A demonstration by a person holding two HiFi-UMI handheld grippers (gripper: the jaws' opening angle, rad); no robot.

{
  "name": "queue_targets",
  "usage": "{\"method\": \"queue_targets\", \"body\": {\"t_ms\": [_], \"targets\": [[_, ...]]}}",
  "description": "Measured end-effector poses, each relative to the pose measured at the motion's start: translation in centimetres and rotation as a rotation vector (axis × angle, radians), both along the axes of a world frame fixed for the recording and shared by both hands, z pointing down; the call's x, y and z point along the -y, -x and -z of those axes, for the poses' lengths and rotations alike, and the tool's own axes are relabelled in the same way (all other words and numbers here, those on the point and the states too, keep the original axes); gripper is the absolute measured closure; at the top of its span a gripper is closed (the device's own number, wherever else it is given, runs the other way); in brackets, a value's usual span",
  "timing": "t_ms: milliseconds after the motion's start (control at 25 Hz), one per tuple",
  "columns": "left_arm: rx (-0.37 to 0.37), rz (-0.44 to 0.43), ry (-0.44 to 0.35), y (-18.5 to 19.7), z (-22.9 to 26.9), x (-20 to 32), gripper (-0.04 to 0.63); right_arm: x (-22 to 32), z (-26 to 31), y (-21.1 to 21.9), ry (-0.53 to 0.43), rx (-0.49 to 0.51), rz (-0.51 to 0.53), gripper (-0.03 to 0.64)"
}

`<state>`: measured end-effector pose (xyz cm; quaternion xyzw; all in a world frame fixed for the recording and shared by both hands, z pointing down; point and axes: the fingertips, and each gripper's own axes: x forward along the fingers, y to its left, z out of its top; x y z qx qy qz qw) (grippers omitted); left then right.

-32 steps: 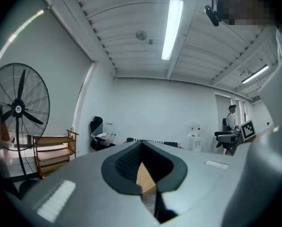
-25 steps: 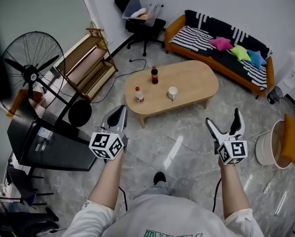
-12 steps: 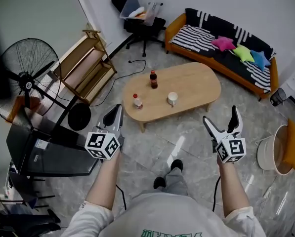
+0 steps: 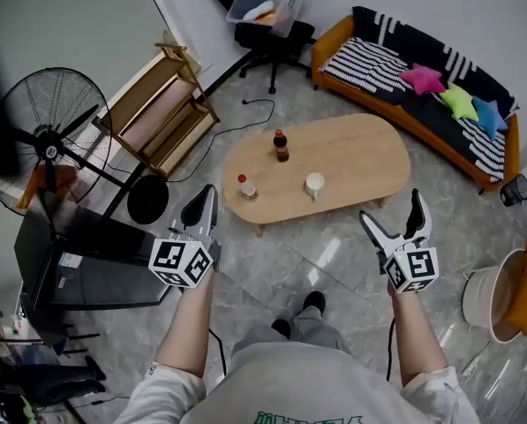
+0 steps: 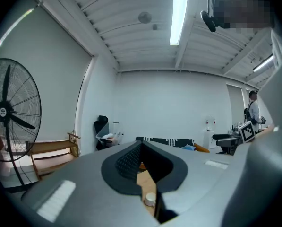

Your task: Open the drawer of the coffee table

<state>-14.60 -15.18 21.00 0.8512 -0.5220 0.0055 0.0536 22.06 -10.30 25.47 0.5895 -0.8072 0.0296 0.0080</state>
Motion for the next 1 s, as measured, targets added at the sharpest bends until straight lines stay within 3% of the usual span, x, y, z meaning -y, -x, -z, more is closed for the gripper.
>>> {"method": "queue_targets", "body": {"t_ms": [240, 600, 1000], "targets": [[0.022, 0.023, 0.036, 0.1, -1.6, 1.6, 0.597, 3.4, -2.7, 0.6, 0.043, 0.008, 0.049, 0.029], [0.025, 0.005, 0.066, 1.0, -4.3, 4.6, 0.597, 4.4, -8.6, 3.1, 0.149, 0.025, 0.066, 0.029], [0.014, -0.028, 0.141, 1.3, -11.7, 5.6, 0.597, 4.1, -21.5, 7.1, 0.307, 0.044, 0.095, 0.029]]}}
